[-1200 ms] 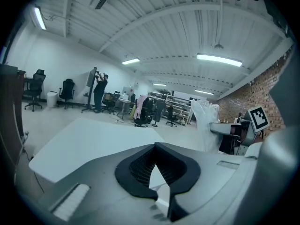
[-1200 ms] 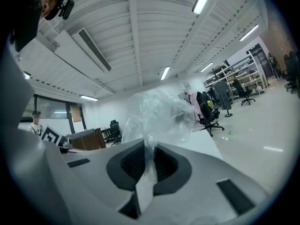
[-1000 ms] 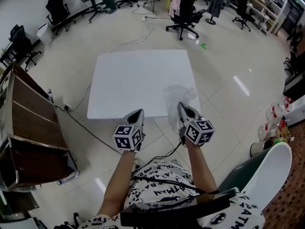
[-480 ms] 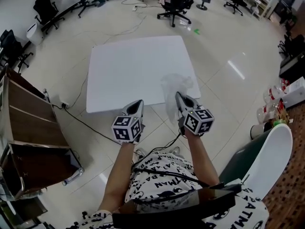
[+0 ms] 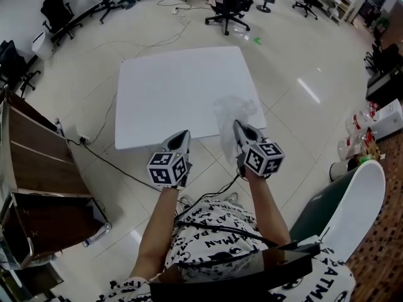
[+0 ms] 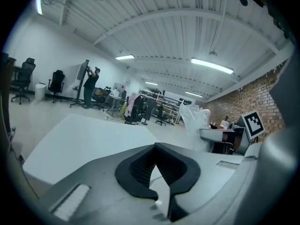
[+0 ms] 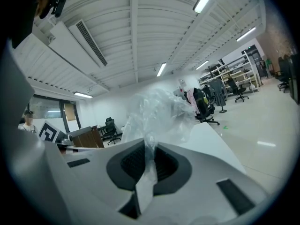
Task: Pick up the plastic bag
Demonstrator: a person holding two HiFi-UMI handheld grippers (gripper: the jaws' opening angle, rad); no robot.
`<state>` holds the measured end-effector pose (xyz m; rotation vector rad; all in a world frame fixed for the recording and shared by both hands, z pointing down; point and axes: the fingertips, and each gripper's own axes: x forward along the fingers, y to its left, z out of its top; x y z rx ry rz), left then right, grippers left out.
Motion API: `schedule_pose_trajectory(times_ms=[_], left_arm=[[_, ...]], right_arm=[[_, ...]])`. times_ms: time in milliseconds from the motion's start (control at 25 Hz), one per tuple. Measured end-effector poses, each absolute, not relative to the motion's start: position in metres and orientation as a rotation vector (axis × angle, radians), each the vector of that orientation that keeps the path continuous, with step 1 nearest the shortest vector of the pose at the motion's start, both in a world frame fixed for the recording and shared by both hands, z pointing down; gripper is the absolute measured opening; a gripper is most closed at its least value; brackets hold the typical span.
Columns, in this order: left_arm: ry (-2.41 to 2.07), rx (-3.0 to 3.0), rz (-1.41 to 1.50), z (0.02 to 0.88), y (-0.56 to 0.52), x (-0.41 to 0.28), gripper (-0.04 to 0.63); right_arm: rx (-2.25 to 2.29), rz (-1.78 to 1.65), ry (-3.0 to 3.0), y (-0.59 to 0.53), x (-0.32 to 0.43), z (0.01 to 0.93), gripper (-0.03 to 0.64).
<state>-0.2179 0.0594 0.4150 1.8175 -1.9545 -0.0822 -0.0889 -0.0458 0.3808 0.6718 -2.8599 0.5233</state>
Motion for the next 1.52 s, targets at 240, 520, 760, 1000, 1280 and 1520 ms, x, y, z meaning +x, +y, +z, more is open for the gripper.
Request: schedule_pose_trajectory(times_ms=[240,520,760,1000,1280,1520], left_arm=[[-1.950,1.814,-0.058,0.421,0.069,-0.231,0.006],[-1.904,1.817,-0.020,0.436,0.087,-0.247,0.006],[-1.862,1.829,0.001,0.447,0.088,-0.252,0.006],[-1.896,1.781,-0.049,0.450,0.064,-0.262,0.006],[-1.982,1.685,-0.082,0.450,0.037,-0.294,0.006],[-2.049,1.594,-0.042,0.459,0.039,-0.320,0.006]], right_arm=[[0.704,0.577,-2.862,-0.044,-0.089,0.385,0.012],[0.806,0.621,-2.887,-0.074,-0.066,0.382,0.010],[0.986,0.390,-2.820,-0.141,-0.018,0.360,0.011],[0.898,0.165,-2.732,-0.209,-0.029,0.323,0.011],[0.524,-0.004,-2.756,-0.257,-0.124,0.348,0.011],[0.110,-0.112,-2.652,-0.215,-0.237,0.423,0.011]])
